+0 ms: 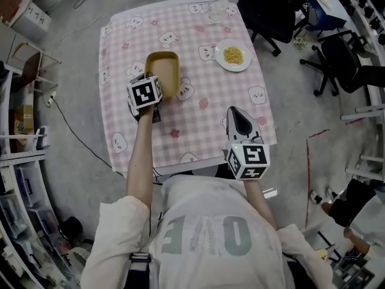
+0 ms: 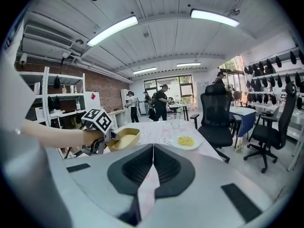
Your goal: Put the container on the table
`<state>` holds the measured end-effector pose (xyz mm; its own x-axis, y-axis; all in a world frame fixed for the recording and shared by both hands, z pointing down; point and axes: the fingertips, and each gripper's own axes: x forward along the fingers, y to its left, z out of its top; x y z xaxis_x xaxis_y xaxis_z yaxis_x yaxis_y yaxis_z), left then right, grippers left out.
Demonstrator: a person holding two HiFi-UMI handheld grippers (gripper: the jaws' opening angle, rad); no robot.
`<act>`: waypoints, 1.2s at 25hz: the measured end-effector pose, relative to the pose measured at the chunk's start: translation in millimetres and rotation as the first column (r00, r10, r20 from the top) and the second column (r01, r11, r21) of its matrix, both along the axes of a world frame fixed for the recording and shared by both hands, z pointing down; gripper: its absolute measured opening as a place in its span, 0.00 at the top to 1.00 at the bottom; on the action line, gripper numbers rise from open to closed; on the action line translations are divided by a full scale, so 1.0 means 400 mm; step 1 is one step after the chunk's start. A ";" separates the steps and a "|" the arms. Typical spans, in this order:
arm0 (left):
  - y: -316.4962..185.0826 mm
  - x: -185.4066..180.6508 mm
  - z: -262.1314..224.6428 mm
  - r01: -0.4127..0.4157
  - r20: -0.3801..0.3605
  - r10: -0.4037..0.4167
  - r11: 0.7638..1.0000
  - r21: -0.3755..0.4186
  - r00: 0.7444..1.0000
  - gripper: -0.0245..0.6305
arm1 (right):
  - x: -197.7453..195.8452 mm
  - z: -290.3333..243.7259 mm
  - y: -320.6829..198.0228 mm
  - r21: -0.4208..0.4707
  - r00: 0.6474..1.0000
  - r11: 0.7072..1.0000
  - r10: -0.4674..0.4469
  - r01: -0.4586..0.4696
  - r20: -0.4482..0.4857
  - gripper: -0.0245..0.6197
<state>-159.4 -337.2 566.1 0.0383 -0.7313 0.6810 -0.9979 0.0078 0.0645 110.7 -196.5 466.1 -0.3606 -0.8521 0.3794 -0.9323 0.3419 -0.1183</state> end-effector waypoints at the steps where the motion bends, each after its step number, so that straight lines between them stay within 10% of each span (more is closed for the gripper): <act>1: -0.004 0.000 0.011 0.005 -0.010 -0.006 1.000 -0.009 1.000 0.92 | 0.006 0.003 0.003 -0.005 1.000 1.000 0.004 -0.004 -0.003 0.92; 18: 0.006 -0.014 0.093 0.072 -0.071 -0.080 0.991 -0.112 0.994 0.92 | 0.045 0.006 0.010 -0.028 0.999 0.999 0.037 -0.038 -0.007 0.92; 30: -0.005 -0.003 0.055 0.062 -0.108 -0.067 0.997 -0.049 0.992 0.90 | 0.046 0.003 -0.001 -0.022 1.000 0.999 0.030 -0.030 0.002 0.92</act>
